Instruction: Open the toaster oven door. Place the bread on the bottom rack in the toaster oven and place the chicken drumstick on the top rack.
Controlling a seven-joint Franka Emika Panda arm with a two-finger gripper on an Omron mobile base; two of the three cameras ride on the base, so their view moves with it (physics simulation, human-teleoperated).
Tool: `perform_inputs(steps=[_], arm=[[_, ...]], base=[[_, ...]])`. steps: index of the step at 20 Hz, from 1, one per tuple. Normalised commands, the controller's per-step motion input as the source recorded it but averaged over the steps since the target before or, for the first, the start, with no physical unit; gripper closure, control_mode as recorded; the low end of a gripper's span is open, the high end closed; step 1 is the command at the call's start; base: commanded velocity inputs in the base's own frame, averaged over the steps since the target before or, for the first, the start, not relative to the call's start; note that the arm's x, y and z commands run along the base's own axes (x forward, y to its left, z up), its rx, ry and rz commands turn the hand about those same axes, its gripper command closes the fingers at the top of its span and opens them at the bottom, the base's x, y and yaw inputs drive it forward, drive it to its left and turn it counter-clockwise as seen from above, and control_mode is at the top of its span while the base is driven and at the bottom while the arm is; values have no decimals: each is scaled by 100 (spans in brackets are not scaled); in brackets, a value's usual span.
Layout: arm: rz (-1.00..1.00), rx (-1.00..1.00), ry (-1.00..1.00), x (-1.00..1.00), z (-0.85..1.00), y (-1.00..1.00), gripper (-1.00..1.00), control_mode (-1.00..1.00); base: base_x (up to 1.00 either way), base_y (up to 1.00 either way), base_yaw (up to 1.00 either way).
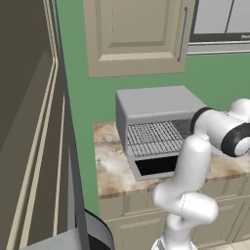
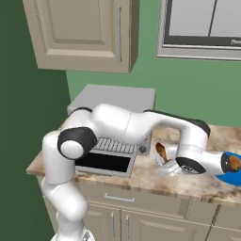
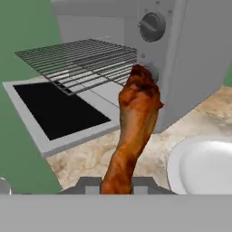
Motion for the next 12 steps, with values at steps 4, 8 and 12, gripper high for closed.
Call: perform_inputs(steps=[4,8,12], arm=[[35,-33,-16,-51,60,100,100,-100],[17,-33,-12,-1,33,100,100,-100],[2,-32,-2,1,3,100,100,-100]], base=[[0,0,0],[0,0,0],[0,0,0]])
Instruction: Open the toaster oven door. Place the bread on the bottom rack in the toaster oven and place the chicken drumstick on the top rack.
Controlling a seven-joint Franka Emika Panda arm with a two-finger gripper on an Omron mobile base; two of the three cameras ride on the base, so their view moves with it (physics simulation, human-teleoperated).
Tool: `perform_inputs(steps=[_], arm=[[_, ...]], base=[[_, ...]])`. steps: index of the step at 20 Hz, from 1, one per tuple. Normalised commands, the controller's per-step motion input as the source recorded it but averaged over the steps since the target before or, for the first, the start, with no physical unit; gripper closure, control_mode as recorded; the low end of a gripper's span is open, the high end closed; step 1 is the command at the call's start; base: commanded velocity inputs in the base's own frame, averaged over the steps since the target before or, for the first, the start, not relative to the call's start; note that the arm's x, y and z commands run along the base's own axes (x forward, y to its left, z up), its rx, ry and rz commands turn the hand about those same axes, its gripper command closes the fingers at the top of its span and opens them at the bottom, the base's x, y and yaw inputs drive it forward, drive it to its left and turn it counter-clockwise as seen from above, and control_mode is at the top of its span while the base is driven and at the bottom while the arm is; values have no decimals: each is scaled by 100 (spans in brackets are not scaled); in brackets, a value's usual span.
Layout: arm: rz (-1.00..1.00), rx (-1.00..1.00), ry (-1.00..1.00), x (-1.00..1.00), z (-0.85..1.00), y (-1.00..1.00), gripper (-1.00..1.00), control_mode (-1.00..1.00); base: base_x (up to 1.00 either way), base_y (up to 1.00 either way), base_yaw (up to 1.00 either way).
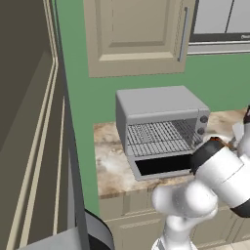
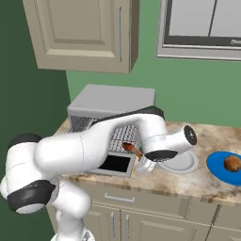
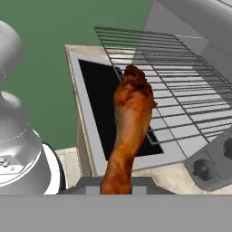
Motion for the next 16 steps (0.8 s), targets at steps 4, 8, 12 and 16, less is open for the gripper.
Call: perform_inputs(steps=[4,8,12,16], arm=[[-6,-24,-5,0,52,100,100,-100],[-7,-23,0,2,34,70,100,-100],[-1,-19,0,3,0,7,100,-100],[-3,-14,0,19,13,7,100,-100]], base=[[0,0,0],[0,0,0],[0,0,0],[0,0,0]])
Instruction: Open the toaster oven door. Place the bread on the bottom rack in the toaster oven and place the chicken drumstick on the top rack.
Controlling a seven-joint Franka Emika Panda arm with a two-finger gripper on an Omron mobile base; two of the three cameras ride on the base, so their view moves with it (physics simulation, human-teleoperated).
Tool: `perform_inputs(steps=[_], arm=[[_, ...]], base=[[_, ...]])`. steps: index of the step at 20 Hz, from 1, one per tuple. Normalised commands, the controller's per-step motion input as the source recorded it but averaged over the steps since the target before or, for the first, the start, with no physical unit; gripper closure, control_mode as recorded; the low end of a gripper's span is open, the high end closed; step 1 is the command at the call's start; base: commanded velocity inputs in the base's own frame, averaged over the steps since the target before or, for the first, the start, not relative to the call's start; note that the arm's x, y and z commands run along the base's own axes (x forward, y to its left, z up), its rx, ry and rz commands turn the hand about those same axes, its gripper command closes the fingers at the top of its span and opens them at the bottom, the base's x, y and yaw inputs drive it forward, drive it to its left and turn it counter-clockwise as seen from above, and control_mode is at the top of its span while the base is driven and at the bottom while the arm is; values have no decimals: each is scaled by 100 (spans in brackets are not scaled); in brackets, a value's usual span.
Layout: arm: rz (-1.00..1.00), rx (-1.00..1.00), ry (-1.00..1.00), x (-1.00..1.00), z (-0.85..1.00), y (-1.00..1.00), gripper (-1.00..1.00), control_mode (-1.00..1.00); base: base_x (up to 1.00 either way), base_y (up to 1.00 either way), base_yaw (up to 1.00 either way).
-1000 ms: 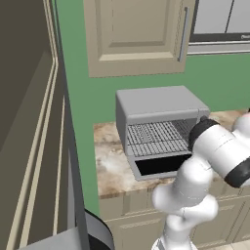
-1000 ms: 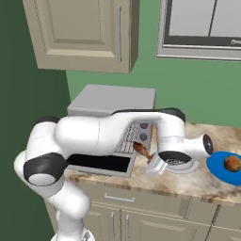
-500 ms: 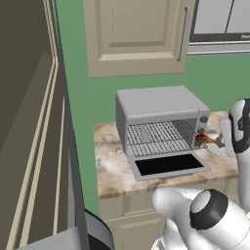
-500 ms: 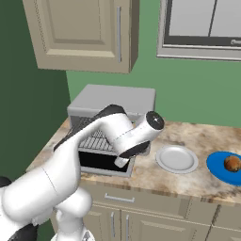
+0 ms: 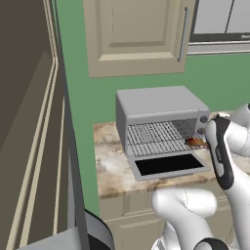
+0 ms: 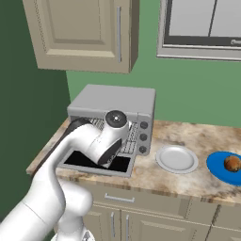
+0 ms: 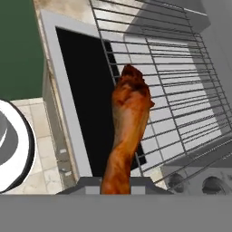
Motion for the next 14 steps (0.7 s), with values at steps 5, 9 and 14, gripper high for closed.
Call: perform_inputs(steps=[5,9,14], arm=[[-2,-8,0,27,24,33,100,-100],[0,-10,2,24,-3,32,100,-100],[0,-2,5,23,-13,1,100,-100]], base=[[0,0,0],[0,0,0],[0,0,0]])
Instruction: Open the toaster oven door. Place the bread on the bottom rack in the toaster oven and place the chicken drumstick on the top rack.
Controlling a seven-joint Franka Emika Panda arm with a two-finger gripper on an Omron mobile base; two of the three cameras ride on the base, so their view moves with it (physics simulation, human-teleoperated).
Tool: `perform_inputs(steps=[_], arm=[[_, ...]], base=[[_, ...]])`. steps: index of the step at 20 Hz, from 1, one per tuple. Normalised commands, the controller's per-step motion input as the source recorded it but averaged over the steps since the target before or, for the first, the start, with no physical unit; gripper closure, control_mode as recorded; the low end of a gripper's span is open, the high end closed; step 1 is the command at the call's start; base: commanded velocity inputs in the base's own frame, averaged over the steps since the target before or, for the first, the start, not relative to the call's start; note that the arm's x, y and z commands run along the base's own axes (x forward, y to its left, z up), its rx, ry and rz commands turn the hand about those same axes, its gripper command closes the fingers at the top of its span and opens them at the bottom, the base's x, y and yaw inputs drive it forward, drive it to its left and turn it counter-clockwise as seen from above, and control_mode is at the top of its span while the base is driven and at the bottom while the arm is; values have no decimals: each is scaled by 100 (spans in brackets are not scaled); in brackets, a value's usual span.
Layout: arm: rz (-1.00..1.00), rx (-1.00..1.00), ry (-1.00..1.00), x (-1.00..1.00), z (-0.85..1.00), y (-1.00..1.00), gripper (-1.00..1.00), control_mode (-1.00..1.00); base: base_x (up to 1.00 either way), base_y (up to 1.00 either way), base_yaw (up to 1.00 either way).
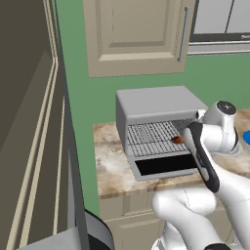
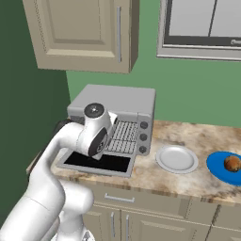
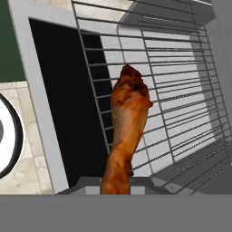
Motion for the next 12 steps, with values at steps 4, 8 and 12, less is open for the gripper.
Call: perform_inputs(steps=[4,8,12], arm=[[-2,0,7,33,-17,0,100,-100],[-2,0,6,33,-16,0,100,-100],[0,0,6,17,-28,0,100,-100]], base=[[0,0,0],[0,0,0],[0,0,0]])
